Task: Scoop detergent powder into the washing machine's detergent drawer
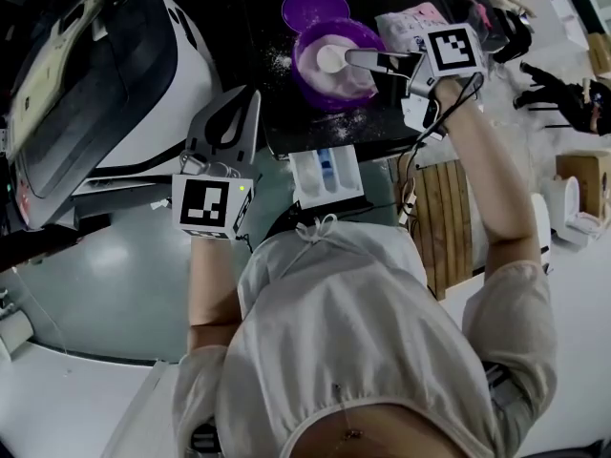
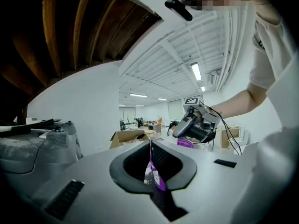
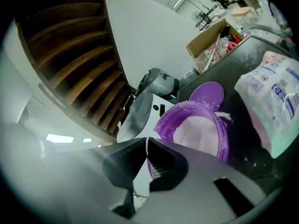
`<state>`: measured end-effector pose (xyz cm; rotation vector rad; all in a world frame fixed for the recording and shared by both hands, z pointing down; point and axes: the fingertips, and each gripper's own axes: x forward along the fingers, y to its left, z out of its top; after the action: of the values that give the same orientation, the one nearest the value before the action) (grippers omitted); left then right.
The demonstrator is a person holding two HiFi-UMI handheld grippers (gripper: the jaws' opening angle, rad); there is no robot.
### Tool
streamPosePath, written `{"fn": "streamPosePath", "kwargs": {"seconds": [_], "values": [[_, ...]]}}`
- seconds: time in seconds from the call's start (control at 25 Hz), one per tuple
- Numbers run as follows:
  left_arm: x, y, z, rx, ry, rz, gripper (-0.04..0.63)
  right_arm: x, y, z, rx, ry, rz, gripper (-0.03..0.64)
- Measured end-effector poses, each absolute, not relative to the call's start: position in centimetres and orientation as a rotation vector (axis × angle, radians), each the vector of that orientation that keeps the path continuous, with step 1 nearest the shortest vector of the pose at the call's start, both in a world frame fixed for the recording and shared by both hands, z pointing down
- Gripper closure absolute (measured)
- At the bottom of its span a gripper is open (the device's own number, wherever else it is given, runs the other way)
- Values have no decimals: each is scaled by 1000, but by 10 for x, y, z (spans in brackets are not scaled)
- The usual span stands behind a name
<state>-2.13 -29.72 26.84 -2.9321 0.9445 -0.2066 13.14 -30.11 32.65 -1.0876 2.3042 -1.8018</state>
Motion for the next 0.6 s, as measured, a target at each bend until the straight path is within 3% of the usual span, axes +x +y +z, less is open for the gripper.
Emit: {"fn": "streamPosePath", "kwargs": {"seconds": [0.6], "values": [[8,-263,251,-2869,1013,-159,569,147,-262,295,-764,2138,-1699,607]]}}
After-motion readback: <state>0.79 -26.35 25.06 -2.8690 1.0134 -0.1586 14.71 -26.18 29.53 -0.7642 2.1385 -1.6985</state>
